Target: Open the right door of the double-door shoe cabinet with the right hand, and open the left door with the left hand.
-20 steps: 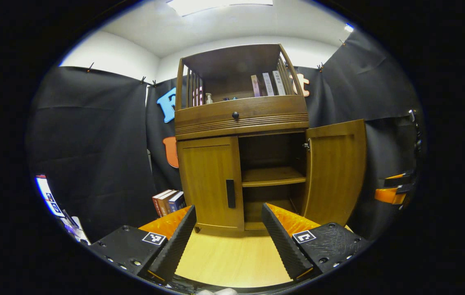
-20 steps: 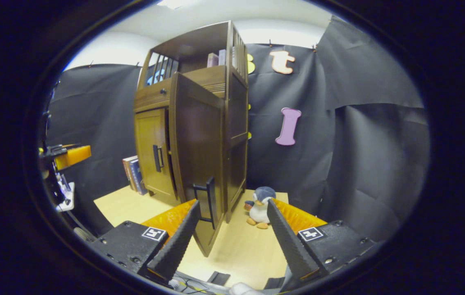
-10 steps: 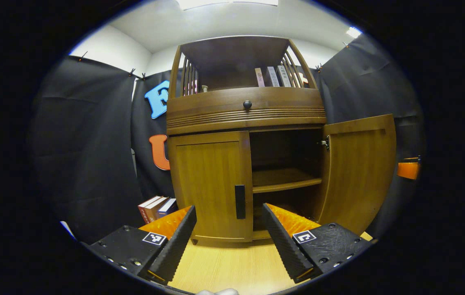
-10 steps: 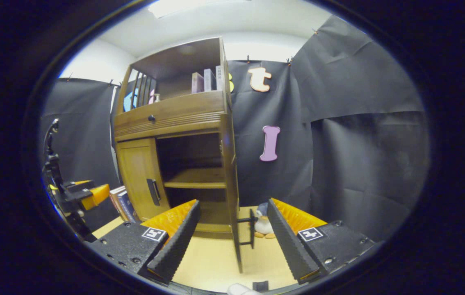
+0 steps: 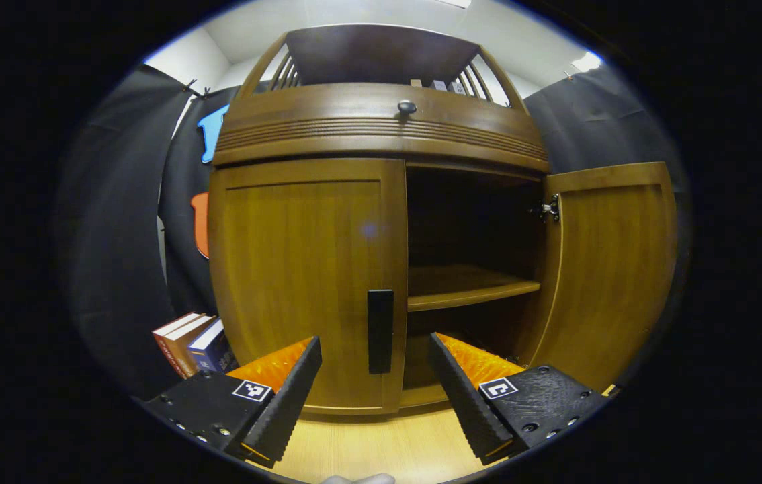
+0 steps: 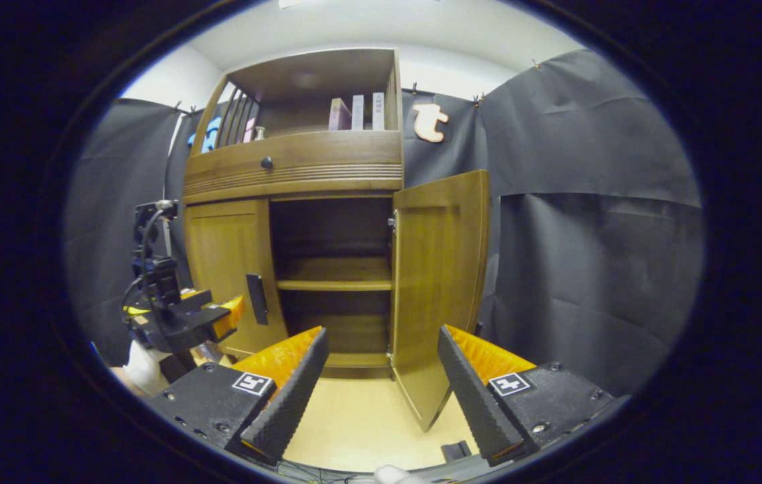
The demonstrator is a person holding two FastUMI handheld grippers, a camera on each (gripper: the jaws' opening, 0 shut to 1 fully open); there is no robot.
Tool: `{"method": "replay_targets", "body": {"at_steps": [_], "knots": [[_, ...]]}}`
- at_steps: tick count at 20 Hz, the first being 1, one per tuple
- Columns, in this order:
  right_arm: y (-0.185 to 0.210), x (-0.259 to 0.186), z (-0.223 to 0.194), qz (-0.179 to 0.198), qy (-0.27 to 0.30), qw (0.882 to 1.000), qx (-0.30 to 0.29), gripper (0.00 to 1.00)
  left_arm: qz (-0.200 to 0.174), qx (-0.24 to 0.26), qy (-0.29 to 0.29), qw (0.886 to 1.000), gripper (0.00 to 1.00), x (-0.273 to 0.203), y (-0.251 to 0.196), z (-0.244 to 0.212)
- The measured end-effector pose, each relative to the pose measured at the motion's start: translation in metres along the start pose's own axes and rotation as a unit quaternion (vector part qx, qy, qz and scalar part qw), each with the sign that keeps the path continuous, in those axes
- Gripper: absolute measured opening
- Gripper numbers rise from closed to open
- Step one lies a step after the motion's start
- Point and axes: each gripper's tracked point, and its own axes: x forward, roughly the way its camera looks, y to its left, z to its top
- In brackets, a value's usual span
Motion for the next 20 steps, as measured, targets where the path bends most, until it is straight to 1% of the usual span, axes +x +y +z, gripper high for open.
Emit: {"method": "replay_targets", "body": {"at_steps": [5,6,7,9,10,11,12,14,15,17,20], "knots": [[-0.002,0.006,0.000,-0.045,0.018,0.999,-0.013,1.00,-0.009,-0.005,0.010,1.000,0.96,0.062,-0.003,-0.023],[-0.002,0.007,-0.002,-0.051,0.022,0.998,-0.013,1.00,-0.009,-0.005,0.011,1.000,1.00,0.070,-0.003,-0.025],[-0.003,0.009,-0.004,-0.057,0.027,0.998,-0.014,1.00,-0.007,-0.005,0.011,1.000,0.89,0.078,-0.004,-0.028],[-0.004,0.012,-0.007,-0.066,0.037,0.997,-0.013,1.00,-0.004,-0.006,0.017,1.000,0.96,0.092,-0.002,-0.035],[-0.004,0.014,-0.008,-0.066,0.042,0.997,-0.010,1.00,-0.005,-0.004,0.021,1.000,0.94,0.095,-0.003,-0.038],[-0.004,0.016,-0.008,-0.067,0.043,0.997,-0.010,1.00,-0.001,-0.001,0.019,1.000,0.83,0.099,-0.001,-0.037],[-0.006,0.017,-0.008,-0.069,0.044,0.997,-0.012,1.00,0.000,0.001,0.015,1.000,0.75,0.104,-0.001,-0.037],[-0.007,0.019,-0.008,-0.073,0.045,0.996,-0.015,1.00,0.003,0.003,0.015,1.000,0.69,0.107,0.001,-0.038],[-0.008,0.022,-0.007,-0.073,0.044,0.996,-0.014,1.00,-0.008,0.003,0.012,1.000,0.60,0.112,-0.004,-0.038],[-0.007,0.029,-0.005,-0.069,0.045,0.997,-0.013,1.00,-0.004,0.006,0.013,1.000,0.45,0.107,-0.001,-0.037],[-0.004,0.032,-0.007,-0.061,0.043,0.997,-0.015,1.00,-0.019,-0.013,0.021,1.000,0.22,0.103,0.000,-0.038]]}}
